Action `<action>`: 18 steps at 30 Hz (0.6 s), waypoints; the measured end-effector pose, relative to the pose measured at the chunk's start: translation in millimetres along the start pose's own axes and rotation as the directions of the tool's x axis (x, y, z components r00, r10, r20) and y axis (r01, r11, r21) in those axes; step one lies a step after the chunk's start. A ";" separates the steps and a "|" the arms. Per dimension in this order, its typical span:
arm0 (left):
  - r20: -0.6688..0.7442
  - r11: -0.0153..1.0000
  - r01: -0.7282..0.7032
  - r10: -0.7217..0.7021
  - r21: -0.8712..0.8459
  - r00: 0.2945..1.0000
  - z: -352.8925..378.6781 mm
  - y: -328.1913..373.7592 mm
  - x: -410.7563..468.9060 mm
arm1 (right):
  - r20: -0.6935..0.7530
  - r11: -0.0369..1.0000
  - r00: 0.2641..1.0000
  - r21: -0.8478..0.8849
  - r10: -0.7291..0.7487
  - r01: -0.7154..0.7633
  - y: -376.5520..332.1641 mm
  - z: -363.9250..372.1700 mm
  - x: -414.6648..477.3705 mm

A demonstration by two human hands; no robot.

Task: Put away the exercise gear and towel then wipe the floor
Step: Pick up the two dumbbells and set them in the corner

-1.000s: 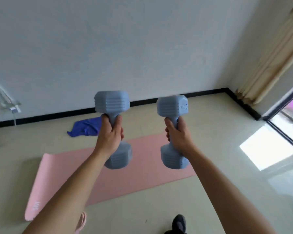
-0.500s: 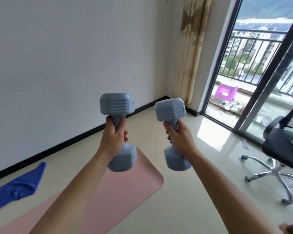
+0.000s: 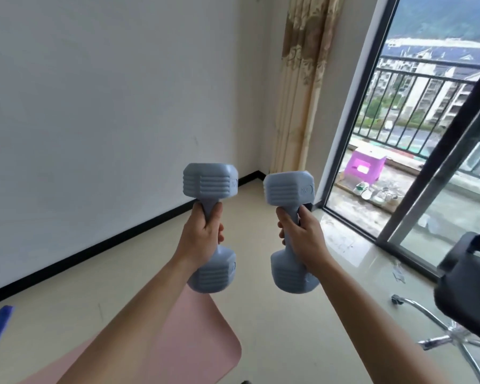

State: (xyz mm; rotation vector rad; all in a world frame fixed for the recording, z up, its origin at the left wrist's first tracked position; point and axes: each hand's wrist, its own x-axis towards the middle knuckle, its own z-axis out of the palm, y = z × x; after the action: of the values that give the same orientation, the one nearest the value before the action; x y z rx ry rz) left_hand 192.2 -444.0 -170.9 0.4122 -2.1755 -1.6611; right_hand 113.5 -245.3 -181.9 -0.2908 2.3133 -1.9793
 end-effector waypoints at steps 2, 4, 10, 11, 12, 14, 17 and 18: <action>-0.003 1.000 -0.006 0.006 0.000 1.000 21.9 -1.8 55.9 | 0.005 1.000 1.000 -0.010 0.006 -0.006 0.4 -3.4 57.4; 0.003 1.000 -0.014 0.014 -0.015 1.000 42.6 1.2 110.4 | -0.002 1.000 1.000 -0.027 0.005 -0.005 -1.3 -10.4 111.7; 0.026 0.999 -0.027 0.028 -0.027 0.999 110.8 21.1 257.2 | -0.036 1.000 0.999 -0.031 -0.002 0.001 -2.5 -47.3 263.4; 0.027 0.999 -0.029 0.030 -0.028 0.999 124.5 21.0 280.0 | -0.041 1.000 0.999 -0.026 -0.007 0.006 1.2 -53.4 290.1; 0.027 0.999 -0.024 0.025 -0.027 0.999 139.0 19.2 303.1 | -0.048 1.000 0.999 -0.022 -0.008 0.007 6.9 -59.6 317.9; 0.018 1.000 -0.004 0.004 -0.022 1.000 169.2 13.6 351.7 | -0.058 1.000 0.998 -0.012 -0.013 0.012 18.9 -72.2 376.7; 0.001 1.000 0.001 -0.001 -0.011 1.000 217.6 6.0 428.2 | -0.037 0.999 0.998 0.009 -0.044 0.044 38.5 -89.8 471.1; -0.011 1.000 0.011 -0.012 -0.006 1.000 233.1 4.1 451.5 | -0.025 0.999 0.999 0.010 -0.043 0.044 45.6 -94.9 501.2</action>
State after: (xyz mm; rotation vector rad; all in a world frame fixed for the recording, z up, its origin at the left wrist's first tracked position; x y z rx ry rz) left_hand -316.0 -444.2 -170.2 0.4319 -2.1633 -1.6675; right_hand -398.7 -245.6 -181.5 -0.3203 2.3307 -2.0259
